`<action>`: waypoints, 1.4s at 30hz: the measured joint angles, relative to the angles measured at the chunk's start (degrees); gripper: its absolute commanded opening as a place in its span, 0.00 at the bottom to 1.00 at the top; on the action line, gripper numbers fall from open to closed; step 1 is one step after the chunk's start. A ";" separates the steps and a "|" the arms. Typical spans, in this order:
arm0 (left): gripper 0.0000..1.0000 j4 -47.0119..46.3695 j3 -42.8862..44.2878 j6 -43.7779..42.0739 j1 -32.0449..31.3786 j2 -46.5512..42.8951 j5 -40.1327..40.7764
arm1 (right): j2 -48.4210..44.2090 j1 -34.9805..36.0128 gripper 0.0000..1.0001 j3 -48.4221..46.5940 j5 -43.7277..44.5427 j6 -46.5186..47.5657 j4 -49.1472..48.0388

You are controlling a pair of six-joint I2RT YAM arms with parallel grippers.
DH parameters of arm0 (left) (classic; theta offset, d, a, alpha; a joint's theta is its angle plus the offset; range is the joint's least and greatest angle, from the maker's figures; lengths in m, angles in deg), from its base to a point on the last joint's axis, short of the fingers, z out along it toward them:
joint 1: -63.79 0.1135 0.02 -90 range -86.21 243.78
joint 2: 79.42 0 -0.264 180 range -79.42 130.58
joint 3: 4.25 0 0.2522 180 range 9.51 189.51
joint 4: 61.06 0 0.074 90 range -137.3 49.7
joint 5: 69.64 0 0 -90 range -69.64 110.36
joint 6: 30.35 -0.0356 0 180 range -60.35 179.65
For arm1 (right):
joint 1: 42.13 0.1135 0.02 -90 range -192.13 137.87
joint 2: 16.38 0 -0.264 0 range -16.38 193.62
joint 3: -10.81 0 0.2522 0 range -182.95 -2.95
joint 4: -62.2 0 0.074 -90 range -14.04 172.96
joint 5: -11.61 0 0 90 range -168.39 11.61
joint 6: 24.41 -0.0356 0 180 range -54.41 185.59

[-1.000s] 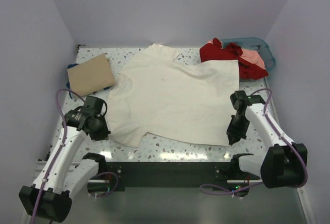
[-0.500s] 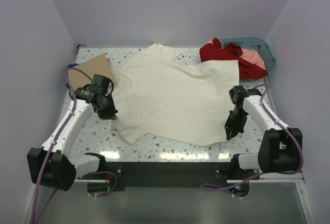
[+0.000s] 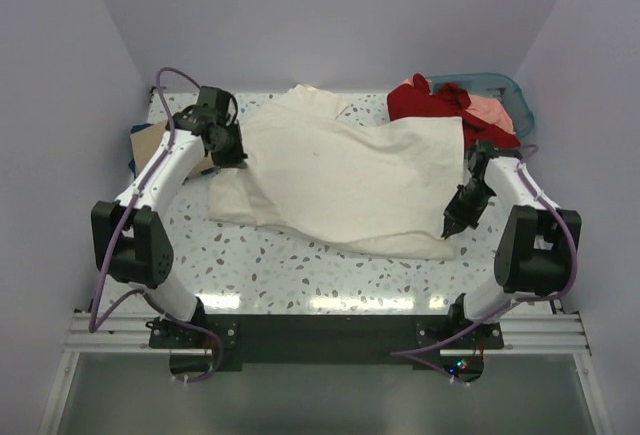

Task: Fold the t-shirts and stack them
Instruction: Fold the tshirt

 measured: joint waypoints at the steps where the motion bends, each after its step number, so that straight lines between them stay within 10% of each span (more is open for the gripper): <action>1: 0.00 -0.37 2.12 -0.55 0.00 1.75 -0.24 | 0.85 -0.31 0.00 -0.87 -0.13 0.26 -0.33; 14: 0.00 -1.25 19.93 -5.73 0.00 15.52 -2.14 | 7.26 -4.85 0.00 -10.40 -0.31 2.27 -1.73; 33: 0.00 -1.64 22.12 -6.08 0.00 18.49 -2.10 | 12.11 -6.99 0.00 -13.62 -0.26 3.65 -2.93; 37: 0.50 -2.36 24.81 -6.60 0.00 21.55 -2.62 | 13.16 -7.10 0.27 -16.15 -0.28 3.58 -2.89; 38: 0.57 -2.64 25.83 -6.95 0.00 22.53 -3.10 | 13.44 -7.10 0.48 -17.20 -0.28 3.76 -2.86; 42: 0.73 -4.72 27.65 -6.47 0.00 24.11 -4.81 | 13.94 -7.30 0.64 -21.51 -0.20 4.79 -3.02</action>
